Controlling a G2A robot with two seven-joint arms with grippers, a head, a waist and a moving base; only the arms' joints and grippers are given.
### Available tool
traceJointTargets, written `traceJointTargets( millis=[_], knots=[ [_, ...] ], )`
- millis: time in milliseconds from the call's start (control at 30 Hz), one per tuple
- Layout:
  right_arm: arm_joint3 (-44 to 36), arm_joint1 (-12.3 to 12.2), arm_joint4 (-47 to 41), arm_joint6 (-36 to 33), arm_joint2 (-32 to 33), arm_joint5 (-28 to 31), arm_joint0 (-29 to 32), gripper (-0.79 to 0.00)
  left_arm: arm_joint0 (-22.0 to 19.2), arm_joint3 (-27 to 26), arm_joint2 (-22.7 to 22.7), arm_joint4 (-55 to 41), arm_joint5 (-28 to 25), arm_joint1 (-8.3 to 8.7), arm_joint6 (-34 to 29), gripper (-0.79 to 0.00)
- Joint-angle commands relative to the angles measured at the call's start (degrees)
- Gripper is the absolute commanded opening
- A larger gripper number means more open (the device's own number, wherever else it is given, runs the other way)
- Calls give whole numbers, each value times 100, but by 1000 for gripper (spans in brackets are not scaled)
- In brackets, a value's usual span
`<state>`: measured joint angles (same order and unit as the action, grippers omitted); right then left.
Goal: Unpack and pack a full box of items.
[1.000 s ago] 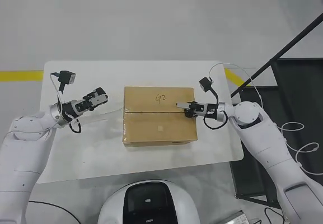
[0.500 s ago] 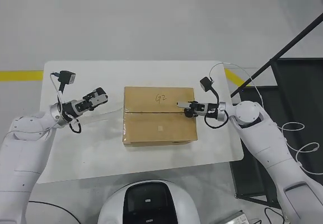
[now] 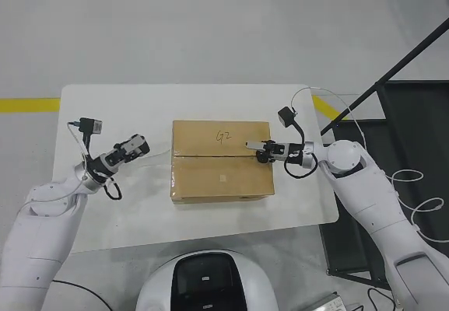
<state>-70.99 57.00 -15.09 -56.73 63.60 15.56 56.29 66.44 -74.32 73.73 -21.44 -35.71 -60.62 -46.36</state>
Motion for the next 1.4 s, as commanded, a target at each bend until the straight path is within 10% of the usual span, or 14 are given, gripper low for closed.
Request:
traceJointTargets(
  millis=[0,767,1367],
  knots=[
    [0,0,0,0,0,0,0,0,206,71,55,-8,79,12,113,0],
    [0,0,0,0,0,0,0,0,494,223,1,183,105,-26,650,0],
    [0,0,0,0,0,0,0,0,987,802,-141,-1964,418,-182,236,0]
  ],
)
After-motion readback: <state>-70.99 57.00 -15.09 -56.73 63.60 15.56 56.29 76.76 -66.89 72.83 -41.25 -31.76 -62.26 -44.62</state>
